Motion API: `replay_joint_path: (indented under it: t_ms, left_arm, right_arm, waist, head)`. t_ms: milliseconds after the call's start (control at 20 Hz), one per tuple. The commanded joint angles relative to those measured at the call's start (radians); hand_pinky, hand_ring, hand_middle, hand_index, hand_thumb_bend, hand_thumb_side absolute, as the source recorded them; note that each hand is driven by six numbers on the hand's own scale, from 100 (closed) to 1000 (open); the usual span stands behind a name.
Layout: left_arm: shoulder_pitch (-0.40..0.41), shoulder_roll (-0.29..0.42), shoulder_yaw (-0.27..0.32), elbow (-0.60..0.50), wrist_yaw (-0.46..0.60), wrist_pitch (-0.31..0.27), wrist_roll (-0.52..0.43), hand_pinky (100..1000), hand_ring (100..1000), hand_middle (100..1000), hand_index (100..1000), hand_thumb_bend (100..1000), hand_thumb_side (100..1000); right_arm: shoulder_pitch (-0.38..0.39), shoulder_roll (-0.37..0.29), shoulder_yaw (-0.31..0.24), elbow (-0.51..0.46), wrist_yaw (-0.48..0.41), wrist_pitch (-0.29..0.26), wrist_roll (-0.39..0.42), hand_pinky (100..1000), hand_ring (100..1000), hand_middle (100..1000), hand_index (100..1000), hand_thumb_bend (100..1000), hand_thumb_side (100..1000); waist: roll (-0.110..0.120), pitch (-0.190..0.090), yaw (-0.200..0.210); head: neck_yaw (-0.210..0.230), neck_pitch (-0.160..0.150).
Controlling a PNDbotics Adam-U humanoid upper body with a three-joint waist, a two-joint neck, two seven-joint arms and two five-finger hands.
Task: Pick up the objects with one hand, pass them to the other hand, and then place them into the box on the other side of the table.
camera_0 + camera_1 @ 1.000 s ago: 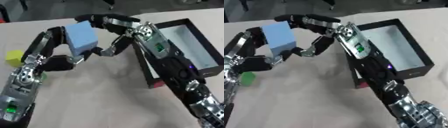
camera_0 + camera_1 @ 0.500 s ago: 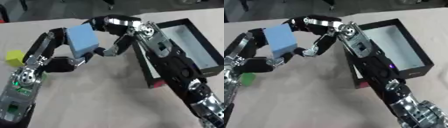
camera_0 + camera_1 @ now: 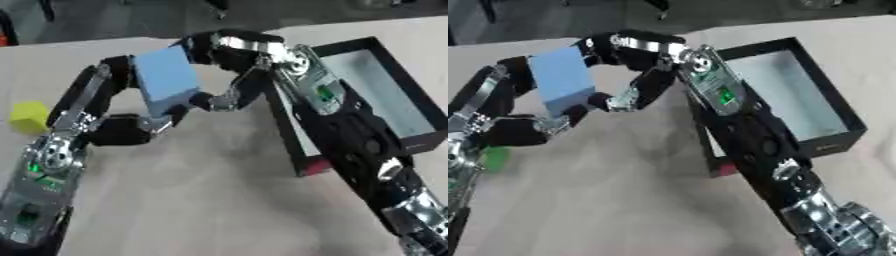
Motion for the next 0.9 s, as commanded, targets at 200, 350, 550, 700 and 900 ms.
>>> replay_joint_path:
  t_ms: [200, 350, 550, 700, 900]
  left_arm:
    - [-0.006, 0.002, -0.007, -0.004, 0.030, -0.036, -0.022, 790, 596, 558, 697, 446, 259]
    - [-0.003, 0.005, -0.003, 0.001, 0.010, -0.030, -0.004, 826, 676, 664, 820, 586, 376]
    - [0.001, 0.007, 0.002, 0.009, -0.022, -0.006, 0.036, 832, 726, 720, 880, 652, 423]
    - [0.002, 0.006, 0.004, 0.012, -0.026, 0.011, 0.056, 830, 724, 715, 891, 664, 440]
    - [0.006, 0.009, 0.008, 0.013, -0.032, 0.025, 0.074, 840, 740, 733, 902, 677, 444]
  right_arm:
    - [-0.022, -0.001, 0.003, -0.042, -0.017, 0.019, -0.063, 946, 1000, 321, 620, 100, 174]
    - [-0.021, -0.003, 0.002, -0.044, -0.019, 0.026, -0.073, 946, 1000, 321, 622, 100, 169]
    - [-0.021, -0.008, -0.001, -0.046, -0.024, 0.037, -0.083, 946, 1000, 320, 624, 100, 166]
    - [-0.021, -0.010, -0.002, -0.048, -0.025, 0.042, -0.089, 945, 1000, 320, 627, 100, 167]
    - [-0.021, -0.014, -0.005, -0.048, -0.026, 0.047, -0.098, 945, 1000, 319, 627, 100, 163]
  waist:
    - [-0.011, -0.072, 0.001]
    - [-0.010, -0.072, 0.000]
    - [-0.009, -0.073, -0.002]
    - [-0.009, -0.074, -0.004]
    - [-0.008, -0.075, -0.007]
  head:
    - [-0.004, -0.002]
    - [-0.005, 0.000]
    - [-0.005, 0.002]
    - [-0.007, 0.003]
    - [-0.010, 0.004]
